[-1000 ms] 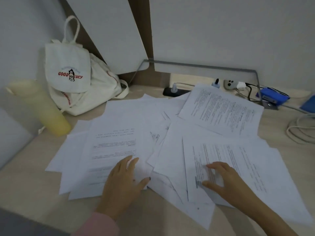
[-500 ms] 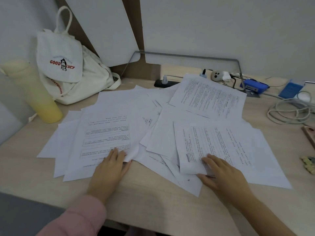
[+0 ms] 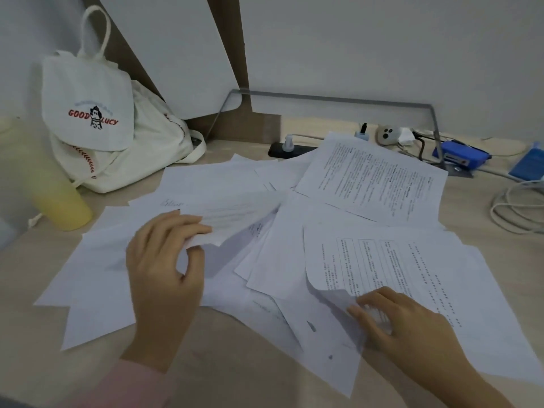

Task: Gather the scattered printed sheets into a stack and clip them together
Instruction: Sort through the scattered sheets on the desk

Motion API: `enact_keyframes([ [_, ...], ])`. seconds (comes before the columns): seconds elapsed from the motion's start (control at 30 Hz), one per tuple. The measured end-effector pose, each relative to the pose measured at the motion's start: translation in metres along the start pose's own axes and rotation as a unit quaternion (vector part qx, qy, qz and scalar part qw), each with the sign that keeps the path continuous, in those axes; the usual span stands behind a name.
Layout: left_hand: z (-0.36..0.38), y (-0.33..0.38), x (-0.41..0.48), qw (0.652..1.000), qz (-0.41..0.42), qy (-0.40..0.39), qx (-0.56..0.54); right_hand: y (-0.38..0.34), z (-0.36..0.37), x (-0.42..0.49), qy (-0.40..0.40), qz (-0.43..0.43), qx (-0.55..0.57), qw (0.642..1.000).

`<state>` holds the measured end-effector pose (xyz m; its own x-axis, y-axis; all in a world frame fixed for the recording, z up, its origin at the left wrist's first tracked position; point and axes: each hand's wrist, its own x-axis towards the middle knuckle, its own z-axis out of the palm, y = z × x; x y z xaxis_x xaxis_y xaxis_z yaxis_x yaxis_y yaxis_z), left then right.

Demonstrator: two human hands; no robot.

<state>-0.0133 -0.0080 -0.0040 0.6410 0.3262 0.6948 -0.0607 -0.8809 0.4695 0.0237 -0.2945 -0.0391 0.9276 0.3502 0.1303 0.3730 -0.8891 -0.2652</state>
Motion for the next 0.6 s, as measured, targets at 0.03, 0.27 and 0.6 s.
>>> enact_keyframes([
  [0.03, 0.008, 0.002, 0.002, 1.0, 0.002, -0.003, -0.015, 0.003, -0.004, 0.003, -0.019, -0.005, -0.002, 1.0],
  [0.27, 0.046, 0.004, 0.001, 0.979, -0.068, -0.094, -0.166, 0.013, -0.024, 0.018, -0.155, 0.032, 0.026, 0.987],
  [0.6, 0.041, -0.016, -0.001, 0.937, -0.212, -0.086, -0.266, 0.036, -0.058, 0.041, 0.292, 0.22, 0.226, 0.903],
])
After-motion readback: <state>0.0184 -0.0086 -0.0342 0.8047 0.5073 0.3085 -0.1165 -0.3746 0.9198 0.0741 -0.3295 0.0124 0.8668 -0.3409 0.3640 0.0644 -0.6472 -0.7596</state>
